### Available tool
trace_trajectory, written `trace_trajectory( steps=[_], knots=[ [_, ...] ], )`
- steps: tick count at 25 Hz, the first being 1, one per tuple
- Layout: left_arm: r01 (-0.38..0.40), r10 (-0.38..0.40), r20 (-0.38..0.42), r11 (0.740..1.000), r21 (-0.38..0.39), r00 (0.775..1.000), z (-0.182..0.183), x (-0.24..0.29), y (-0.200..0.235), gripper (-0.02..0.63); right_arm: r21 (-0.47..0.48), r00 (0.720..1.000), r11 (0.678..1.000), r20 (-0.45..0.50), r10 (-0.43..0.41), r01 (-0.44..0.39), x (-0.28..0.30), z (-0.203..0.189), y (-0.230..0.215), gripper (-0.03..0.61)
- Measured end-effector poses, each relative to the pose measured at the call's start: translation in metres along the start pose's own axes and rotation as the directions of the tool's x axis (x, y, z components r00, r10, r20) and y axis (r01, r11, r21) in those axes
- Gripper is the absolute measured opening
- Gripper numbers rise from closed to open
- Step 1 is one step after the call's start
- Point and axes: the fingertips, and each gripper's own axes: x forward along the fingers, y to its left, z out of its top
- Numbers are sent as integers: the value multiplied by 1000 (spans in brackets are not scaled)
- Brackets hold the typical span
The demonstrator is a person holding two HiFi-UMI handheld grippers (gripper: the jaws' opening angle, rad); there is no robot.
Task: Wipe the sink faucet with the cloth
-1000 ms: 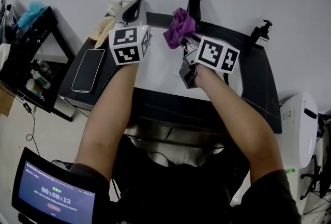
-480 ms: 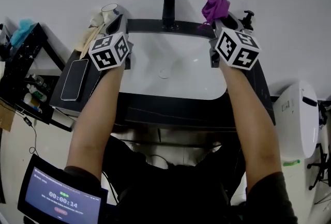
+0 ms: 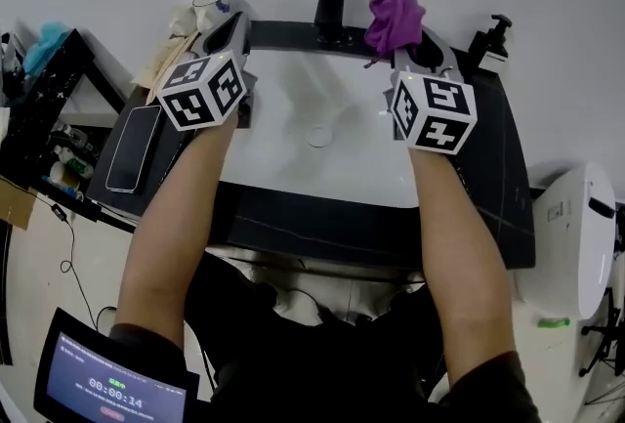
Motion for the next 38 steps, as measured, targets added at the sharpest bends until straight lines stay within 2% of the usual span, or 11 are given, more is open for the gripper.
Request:
trace_trajectory(
  steps=[2,6,15,27,38],
  knots=[
    [-11,11,-2,1000,19,1000,1,1,4,18,27,999,999,-24,24,-24,1,-5,5,77],
    [-27,28,-24,999,20,999,-5,0,8,18,-50,993,995,-80,83,-87,5,-18,17,77],
    [-1,4,-30,995,98,1000,-3,-1,1,18,-5,992,999,-123,43,-44,5,-26,2,74],
    [53,-45,-45,977,205,998,-3,2,-18,18,-9,995,999,-91,50,-51,6,-22,3,74],
    [58,-49,-51,978,202,997,-5,3,-19,18,-49,995,997,-77,63,-67,6,-20,9,75]
  ],
)
